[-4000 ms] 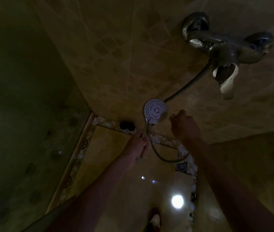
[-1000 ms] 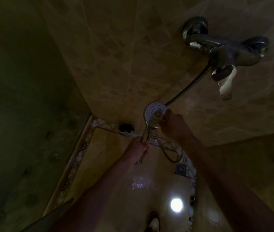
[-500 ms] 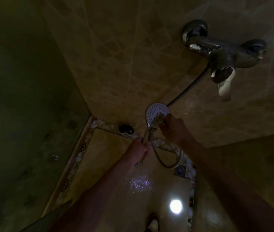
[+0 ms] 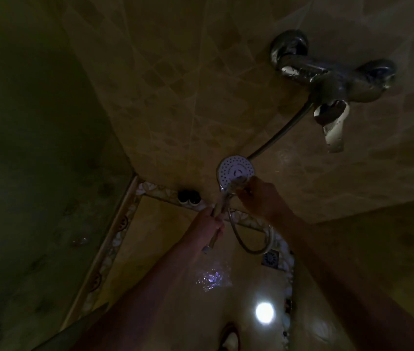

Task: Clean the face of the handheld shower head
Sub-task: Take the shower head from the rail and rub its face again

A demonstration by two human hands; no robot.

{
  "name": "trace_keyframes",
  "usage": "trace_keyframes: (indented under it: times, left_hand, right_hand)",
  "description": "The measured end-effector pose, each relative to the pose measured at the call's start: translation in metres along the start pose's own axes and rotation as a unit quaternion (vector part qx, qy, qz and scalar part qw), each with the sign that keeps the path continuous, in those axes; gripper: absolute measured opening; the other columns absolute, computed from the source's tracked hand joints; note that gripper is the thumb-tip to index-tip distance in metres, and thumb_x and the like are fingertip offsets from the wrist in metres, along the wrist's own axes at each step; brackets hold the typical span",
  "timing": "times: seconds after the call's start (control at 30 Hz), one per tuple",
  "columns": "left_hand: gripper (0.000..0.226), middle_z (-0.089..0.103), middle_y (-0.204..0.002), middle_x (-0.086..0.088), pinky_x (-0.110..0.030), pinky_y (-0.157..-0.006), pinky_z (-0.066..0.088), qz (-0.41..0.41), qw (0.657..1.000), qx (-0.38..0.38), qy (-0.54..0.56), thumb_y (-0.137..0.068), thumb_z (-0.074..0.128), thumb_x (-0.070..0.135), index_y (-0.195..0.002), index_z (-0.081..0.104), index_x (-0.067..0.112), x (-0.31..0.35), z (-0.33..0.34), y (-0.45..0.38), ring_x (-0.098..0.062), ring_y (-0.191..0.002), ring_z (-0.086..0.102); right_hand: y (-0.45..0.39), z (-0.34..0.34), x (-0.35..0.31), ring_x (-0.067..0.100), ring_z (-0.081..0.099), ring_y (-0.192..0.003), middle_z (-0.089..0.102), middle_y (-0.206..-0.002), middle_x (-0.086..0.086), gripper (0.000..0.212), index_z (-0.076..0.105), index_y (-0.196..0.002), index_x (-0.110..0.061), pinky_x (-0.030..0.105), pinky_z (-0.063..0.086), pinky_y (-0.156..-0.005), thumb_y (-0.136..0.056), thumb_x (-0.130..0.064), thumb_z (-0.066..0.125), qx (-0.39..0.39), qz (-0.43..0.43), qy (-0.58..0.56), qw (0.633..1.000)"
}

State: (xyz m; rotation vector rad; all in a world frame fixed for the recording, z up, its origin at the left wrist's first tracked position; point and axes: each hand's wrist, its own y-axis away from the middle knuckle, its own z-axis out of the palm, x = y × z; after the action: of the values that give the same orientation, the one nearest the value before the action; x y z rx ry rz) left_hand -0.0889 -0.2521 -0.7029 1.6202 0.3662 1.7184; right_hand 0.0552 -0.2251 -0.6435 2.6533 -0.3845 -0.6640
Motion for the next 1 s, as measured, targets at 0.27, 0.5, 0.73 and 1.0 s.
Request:
trace_keyframes:
  times: [0.27,0.5,0.73,1.0]
  left_hand:
    - [0.02,0.046,-0.064,-0.006,-0.018,-0.045,0.037,-0.005,1.0,0.006,0.002,-0.093,0.04,-0.007,-0.088,0.049,0.01,0.0,0.004,-0.003,-0.007,-0.043,0.044]
    - [0.02,0.046,-0.065,-0.005,-0.018,-0.042,0.037,-0.004,1.0,0.007,-0.005,-0.094,0.04,-0.006,-0.083,0.046,0.01,-0.003,0.008,-0.004,-0.008,-0.042,0.043]
    - [0.024,0.045,-0.064,-0.005,-0.017,-0.043,0.038,-0.001,1.0,0.014,-0.016,-0.096,0.043,-0.002,-0.077,0.046,0.013,-0.005,0.01,-0.003,-0.008,-0.046,0.044]
    - [0.025,0.043,-0.064,-0.004,-0.018,-0.043,0.037,0.008,1.0,0.009,-0.008,-0.095,0.041,-0.003,-0.078,0.045,0.014,0.003,0.008,0.0,-0.005,-0.043,0.044]
  right_hand:
    - [-0.01,-0.023,0.009,0.042,0.055,-0.108,0.058,-0.114,0.033,0.036,0.049,-0.109,0.009,0.037,0.043,-0.076,-0.097,-0.025,0.049,0.067,0.068,0.0,0.995]
    - [0.008,-0.001,0.012,0.039,0.059,-0.102,0.061,-0.109,0.024,0.035,0.054,-0.108,0.002,0.031,0.037,-0.068,-0.099,-0.031,0.046,0.019,-0.012,0.018,1.0]
    - [0.001,-0.021,0.003,0.042,0.058,-0.104,0.061,-0.11,0.028,0.029,0.051,-0.112,0.006,0.036,0.041,-0.077,-0.096,-0.018,0.048,0.087,0.016,0.004,0.996]
    - [0.012,-0.002,0.013,0.041,0.053,-0.11,0.058,-0.118,0.026,0.028,0.051,-0.115,0.002,0.036,0.039,-0.077,-0.1,-0.019,0.04,0.012,0.056,0.029,0.998]
